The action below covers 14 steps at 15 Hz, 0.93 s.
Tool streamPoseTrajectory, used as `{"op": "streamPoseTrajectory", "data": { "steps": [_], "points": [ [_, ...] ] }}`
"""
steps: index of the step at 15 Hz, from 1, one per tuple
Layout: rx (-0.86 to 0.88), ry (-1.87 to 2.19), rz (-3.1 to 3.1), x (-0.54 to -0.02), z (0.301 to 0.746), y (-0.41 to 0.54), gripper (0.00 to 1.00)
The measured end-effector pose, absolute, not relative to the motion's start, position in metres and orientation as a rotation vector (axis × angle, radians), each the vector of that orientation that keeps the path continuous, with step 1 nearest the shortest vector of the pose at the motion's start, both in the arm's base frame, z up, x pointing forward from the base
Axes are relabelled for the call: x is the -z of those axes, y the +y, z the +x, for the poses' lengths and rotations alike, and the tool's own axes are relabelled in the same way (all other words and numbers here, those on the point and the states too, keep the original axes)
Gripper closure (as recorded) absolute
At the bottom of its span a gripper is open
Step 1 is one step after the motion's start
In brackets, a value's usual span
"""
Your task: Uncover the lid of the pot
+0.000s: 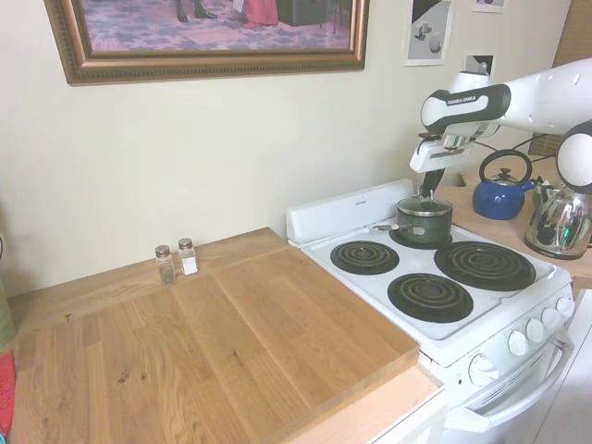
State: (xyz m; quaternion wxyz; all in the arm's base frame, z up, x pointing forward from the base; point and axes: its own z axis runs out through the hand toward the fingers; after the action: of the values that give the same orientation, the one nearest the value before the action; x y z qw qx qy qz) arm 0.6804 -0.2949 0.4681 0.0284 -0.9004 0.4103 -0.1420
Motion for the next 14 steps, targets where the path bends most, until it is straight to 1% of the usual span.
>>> {"op": "streamPoseTrajectory", "data": {
  "steps": [1, 4, 9, 11, 14],
  "points": [
    [0.492, 1.259, -2.797, -0.479, 0.675, -0.29, 1.0],
    [0.574, 1.215, -2.847, -0.522, 0.653, -0.247, 1.0],
    [0.695, 1.118, -2.978, -0.579, 0.607, -0.11, 1.0],
    [0.732, 1.105, -3.031, -0.583, 0.578, -0.041, 1.0],
    [0.741, 1.099, -3.124, -0.548, 0.541, 0.061, 1.0]
  ]
}}
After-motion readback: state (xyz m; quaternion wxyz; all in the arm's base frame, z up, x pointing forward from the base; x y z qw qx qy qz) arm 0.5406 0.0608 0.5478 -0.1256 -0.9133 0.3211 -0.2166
